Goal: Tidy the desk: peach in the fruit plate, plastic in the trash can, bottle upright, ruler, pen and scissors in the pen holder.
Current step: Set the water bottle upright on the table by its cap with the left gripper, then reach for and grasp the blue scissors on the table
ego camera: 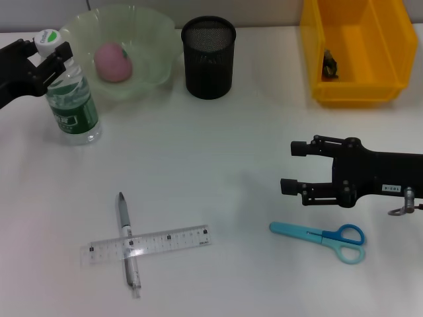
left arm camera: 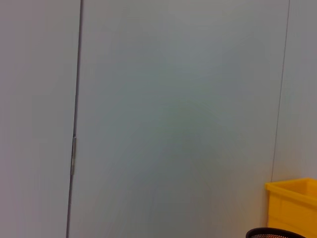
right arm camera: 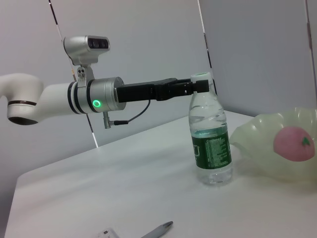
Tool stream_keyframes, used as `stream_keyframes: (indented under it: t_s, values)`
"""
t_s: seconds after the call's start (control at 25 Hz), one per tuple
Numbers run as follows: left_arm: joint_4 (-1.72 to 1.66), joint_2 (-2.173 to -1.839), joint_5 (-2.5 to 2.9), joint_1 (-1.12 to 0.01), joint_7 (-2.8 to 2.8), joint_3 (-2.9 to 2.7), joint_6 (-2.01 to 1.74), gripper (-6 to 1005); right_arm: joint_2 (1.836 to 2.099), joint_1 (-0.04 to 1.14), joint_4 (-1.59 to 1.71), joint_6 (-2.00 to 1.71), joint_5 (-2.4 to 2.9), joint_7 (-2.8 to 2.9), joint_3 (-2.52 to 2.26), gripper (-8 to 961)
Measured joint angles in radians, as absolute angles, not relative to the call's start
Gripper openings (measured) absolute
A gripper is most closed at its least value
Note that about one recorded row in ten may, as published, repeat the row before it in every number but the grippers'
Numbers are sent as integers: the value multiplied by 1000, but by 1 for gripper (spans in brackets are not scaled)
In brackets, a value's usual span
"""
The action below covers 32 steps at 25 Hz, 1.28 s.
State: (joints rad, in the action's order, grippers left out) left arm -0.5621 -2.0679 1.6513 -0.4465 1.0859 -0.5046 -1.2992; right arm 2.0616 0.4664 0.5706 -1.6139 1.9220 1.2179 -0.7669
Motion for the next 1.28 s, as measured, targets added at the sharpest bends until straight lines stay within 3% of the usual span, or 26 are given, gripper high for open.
stream_keyframes:
  t_s: [0.28, 0.68, 0.76, 0.8, 0.84, 0.96, 1.04, 1.28]
  values:
    - [-556, -2069, 1637, -448, 1086, -501, -1297, 451, 2062, 472, 571, -1612, 1922, 1218, -767, 775]
    - [-558, -2065, 1585, -444, 1105, -501, -1345, 798, 2062, 479, 571, -1609, 1922, 1224, -764, 771]
    - [-577, -2029, 1506, -423, 1240, -506, -1508, 798, 2061, 485, 571, -1609, 1921, 1240, -759, 771]
    - [-577, -2029, 1506, -423, 1240, -506, -1508, 798, 2061, 485, 571, -1609, 1921, 1240, -759, 770]
    - [-576, -2001, 1513, -419, 1300, -517, -1601, 798, 2060, 487, 572, -1609, 1920, 1251, -759, 770]
    - [-573, -1982, 1529, -415, 1331, -530, -1669, 798, 2056, 493, 576, -1609, 1919, 1281, -760, 769]
    - [-577, -1946, 1617, -400, 1357, -604, -1802, 798, 2041, 512, 587, -1615, 1926, 1346, -773, 768]
    - [-580, -1936, 1775, -396, 1327, -740, -1866, 798, 2020, 591, 720, -1637, 2098, 1557, -884, 766]
